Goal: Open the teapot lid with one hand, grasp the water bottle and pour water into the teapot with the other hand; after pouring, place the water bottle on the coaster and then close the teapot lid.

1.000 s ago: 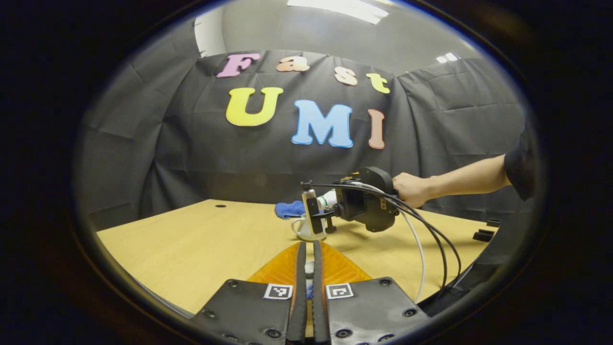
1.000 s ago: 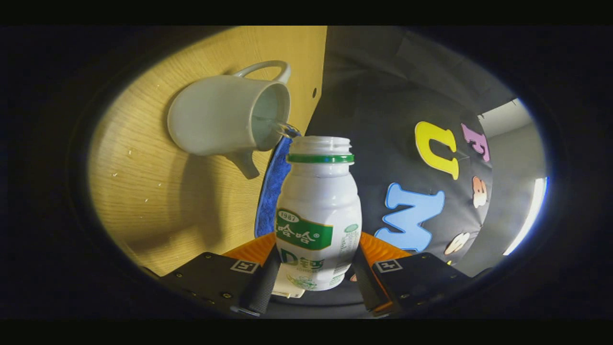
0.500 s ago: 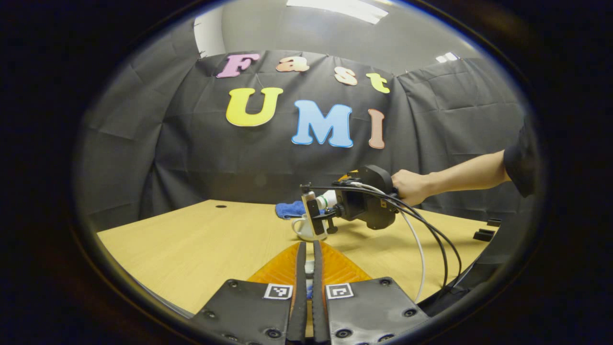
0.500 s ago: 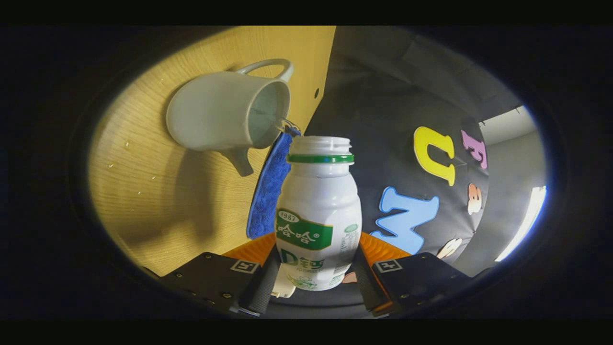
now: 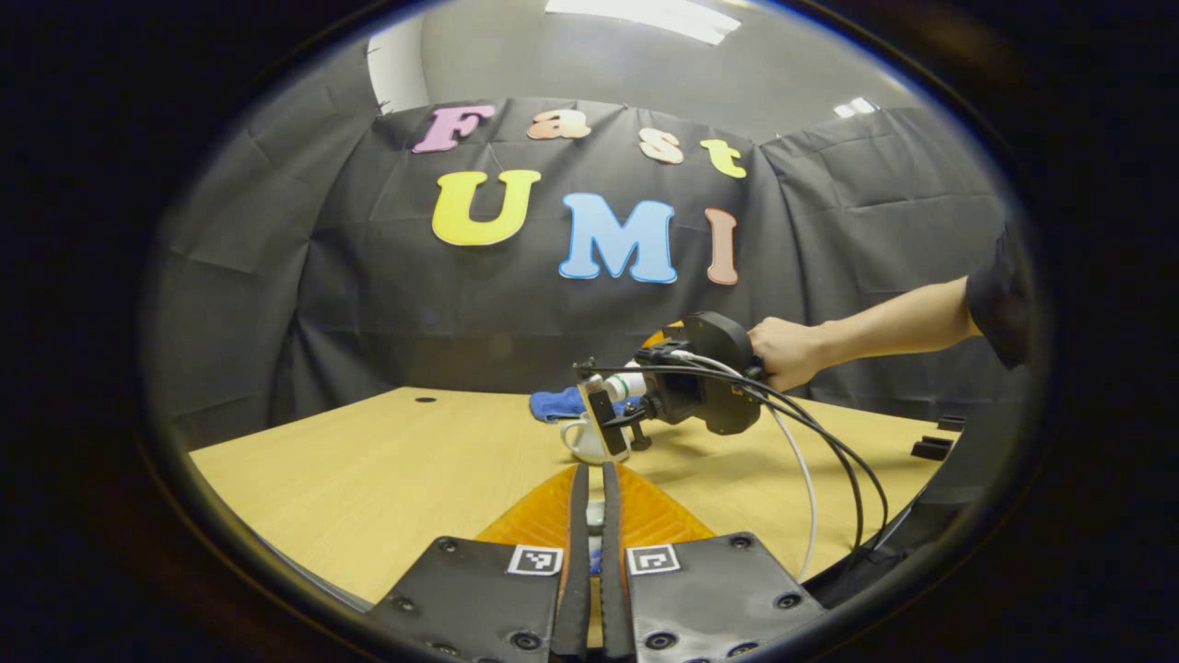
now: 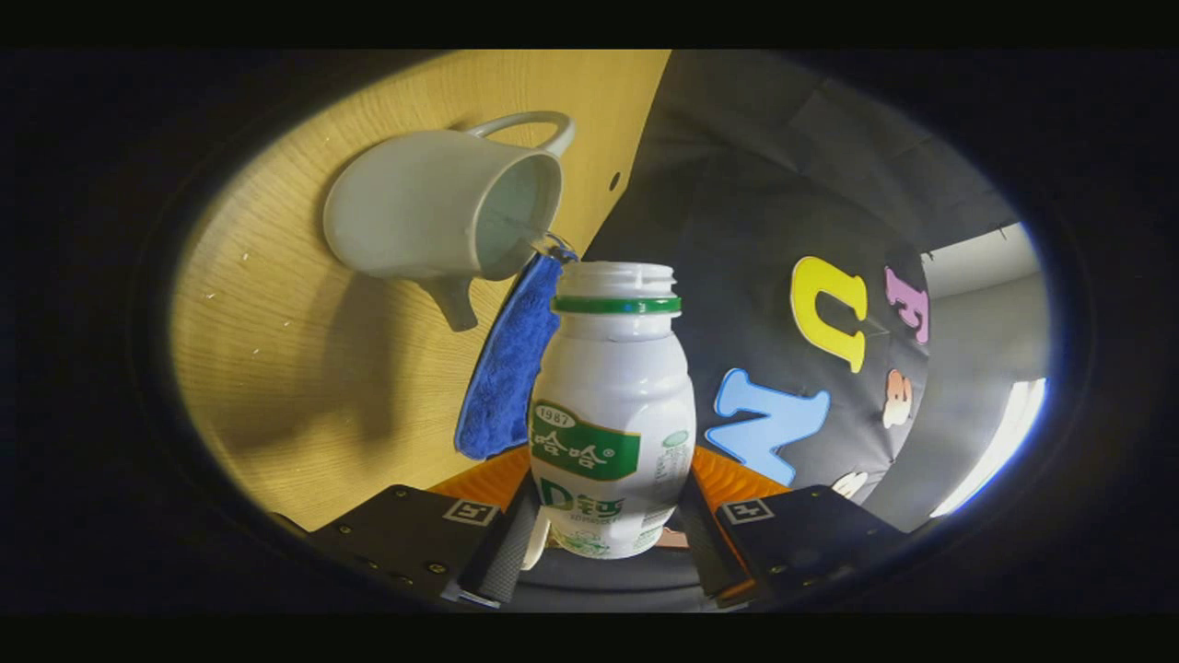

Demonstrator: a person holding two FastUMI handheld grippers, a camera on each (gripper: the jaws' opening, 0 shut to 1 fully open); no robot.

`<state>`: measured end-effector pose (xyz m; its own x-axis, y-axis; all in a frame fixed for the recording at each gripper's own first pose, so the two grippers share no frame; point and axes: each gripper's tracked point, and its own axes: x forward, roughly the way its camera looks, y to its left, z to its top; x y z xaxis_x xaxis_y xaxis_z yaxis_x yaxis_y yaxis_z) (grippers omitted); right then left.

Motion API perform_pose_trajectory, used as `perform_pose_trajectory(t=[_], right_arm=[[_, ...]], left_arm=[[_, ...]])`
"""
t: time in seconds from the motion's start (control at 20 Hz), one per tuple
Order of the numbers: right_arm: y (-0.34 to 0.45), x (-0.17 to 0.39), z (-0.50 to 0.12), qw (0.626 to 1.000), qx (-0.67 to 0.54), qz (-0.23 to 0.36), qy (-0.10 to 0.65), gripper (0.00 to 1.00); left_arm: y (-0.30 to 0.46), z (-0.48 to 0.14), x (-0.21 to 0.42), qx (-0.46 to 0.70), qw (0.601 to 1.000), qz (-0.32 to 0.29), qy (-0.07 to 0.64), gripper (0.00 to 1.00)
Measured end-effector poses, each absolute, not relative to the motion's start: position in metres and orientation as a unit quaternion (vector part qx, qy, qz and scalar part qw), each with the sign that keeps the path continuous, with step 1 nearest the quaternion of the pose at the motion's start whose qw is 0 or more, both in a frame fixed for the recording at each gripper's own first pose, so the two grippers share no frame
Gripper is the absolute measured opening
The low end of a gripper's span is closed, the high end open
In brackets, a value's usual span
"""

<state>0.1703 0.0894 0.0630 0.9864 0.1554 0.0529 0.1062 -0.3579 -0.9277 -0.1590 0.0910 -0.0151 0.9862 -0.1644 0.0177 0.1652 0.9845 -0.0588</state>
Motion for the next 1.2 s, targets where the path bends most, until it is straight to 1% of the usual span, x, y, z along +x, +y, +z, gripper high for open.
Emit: perform_pose_trajectory(t=[0.05,0.1,0.15,0.2,0.65,0.85,0.9,1.2], right_arm=[[0.089,0.170,0.065,0.558,-0.825,0.021,-0.081,0.72],[0.090,0.170,0.065,0.556,-0.827,0.020,-0.082,0.72],[0.090,0.170,0.066,0.554,-0.828,0.019,-0.084,0.73],[0.090,0.169,0.066,0.551,-0.830,0.018,-0.086,0.72],[0.097,0.164,0.058,0.522,-0.845,0.016,-0.117,0.73],[0.099,0.165,0.058,0.516,-0.848,0.017,-0.120,0.72],[0.100,0.165,0.058,0.514,-0.849,0.016,-0.123,0.72],[0.101,0.163,0.058,0.501,-0.855,0.011,-0.135,0.72]], left_arm=[[0.091,-0.016,-0.160,-0.029,0.996,-0.082,-0.006,0.14],[0.093,-0.016,-0.160,-0.026,0.996,-0.079,-0.008,0.11],[0.095,-0.013,-0.162,-0.024,0.997,-0.077,-0.011,0.15],[0.095,-0.012,-0.162,-0.022,0.997,-0.075,-0.012,0.11],[0.096,-0.014,-0.162,-0.018,0.997,-0.072,-0.012,0.11],[0.098,-0.012,-0.163,-0.019,0.997,-0.070,-0.014,0.11],[0.098,-0.013,-0.163,-0.019,0.997,-0.071,-0.013,0.15],[0.096,-0.013,-0.162,-0.015,0.997,-0.071,-0.012,0.15]])
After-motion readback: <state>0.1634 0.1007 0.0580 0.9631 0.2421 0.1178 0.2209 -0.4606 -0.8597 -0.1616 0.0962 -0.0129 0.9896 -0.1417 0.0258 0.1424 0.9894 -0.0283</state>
